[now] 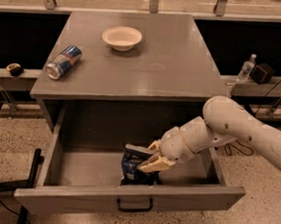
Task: Place blue chip bag into top drawer
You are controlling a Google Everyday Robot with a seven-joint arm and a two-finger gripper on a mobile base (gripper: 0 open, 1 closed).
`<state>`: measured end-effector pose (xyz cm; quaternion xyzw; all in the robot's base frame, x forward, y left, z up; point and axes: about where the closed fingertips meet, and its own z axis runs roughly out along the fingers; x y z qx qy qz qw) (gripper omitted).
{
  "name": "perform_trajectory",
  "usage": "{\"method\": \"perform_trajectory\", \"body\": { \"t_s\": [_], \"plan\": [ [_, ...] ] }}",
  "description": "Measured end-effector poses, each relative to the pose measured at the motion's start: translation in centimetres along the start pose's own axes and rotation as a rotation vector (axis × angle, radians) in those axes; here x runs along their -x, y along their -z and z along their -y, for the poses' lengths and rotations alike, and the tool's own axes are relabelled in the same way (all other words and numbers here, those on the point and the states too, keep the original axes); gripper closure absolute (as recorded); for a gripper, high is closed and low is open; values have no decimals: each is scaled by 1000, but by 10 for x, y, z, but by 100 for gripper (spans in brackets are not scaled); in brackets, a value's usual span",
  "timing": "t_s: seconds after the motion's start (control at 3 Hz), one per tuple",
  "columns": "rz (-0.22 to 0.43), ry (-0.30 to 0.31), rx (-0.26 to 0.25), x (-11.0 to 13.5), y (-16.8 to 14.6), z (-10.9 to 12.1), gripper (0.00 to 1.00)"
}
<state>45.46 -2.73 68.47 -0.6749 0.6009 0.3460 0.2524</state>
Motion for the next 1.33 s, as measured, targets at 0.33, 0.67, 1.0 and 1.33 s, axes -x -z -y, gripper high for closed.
{"method": "perform_trajectory", "body": {
  "t_s": [0.33, 0.67, 1.0, 1.33],
  "plan": [
    [0, 0, 0, 0, 0, 0, 11],
    [14, 45, -22, 17, 17, -12, 0],
    [44, 109, -103, 40, 63, -37, 0],
    [42, 101, -113, 35, 66, -39, 0]
  ]
}}
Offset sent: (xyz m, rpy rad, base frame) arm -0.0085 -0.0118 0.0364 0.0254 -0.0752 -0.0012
